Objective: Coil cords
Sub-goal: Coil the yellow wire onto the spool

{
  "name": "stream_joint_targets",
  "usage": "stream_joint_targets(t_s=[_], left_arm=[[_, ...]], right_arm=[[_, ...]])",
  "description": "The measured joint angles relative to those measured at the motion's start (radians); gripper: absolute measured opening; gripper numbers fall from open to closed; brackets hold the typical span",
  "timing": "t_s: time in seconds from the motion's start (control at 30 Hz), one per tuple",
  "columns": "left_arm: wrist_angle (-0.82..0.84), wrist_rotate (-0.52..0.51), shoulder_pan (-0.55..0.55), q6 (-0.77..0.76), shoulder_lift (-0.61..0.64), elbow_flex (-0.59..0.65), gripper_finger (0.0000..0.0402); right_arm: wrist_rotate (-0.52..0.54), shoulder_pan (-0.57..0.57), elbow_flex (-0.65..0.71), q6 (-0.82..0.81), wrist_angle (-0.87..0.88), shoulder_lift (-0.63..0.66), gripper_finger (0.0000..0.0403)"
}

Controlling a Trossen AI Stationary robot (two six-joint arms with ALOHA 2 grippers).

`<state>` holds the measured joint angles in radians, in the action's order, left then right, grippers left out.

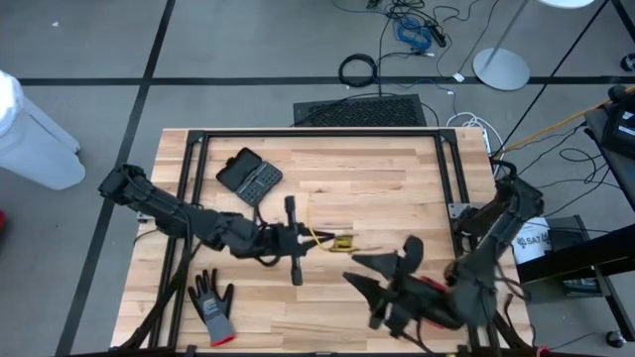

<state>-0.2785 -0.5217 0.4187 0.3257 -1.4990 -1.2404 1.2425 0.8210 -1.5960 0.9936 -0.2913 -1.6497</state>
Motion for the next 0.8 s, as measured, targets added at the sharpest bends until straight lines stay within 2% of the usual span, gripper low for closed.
stream_joint_targets(t_s=[0.17,0.23,0.3,0.43,0.53,0.7,0.8], left_arm=[[0.045,0.303,-0.048,-0.212,0.000,0.000,0.0001],[0.071,0.431,-0.065,-0.288,0.000,0.000,0.0001],[0.104,0.517,-0.076,-0.339,0.000,0.000,0.0001],[0.195,0.574,-0.079,-0.371,-0.001,0.000,0.0001],[0.200,0.617,-0.078,-0.366,-0.001,0.000,0.0001],[0.215,0.694,-0.073,-0.327,-0.001,0.000,0.0001],[0.224,0.731,-0.067,-0.292,-0.001,0.000,0.0001]], right_arm=[[-0.020,0.066,-0.033,-0.167,0.300,0.028,0.0183],[-0.093,0.074,-0.034,-0.236,0.390,0.043,0.0183],[-0.196,0.067,-0.034,-0.312,0.471,0.068,0.0183],[-0.407,-0.012,-0.034,-0.439,0.609,0.136,0.0183],[-0.568,-0.114,-0.035,-0.528,0.710,0.191,0.0183],[-0.843,-0.273,-0.035,-0.575,0.837,0.219,0.0183],[-0.902,-0.322,-0.035,-0.529,0.833,0.194,0.0183]])
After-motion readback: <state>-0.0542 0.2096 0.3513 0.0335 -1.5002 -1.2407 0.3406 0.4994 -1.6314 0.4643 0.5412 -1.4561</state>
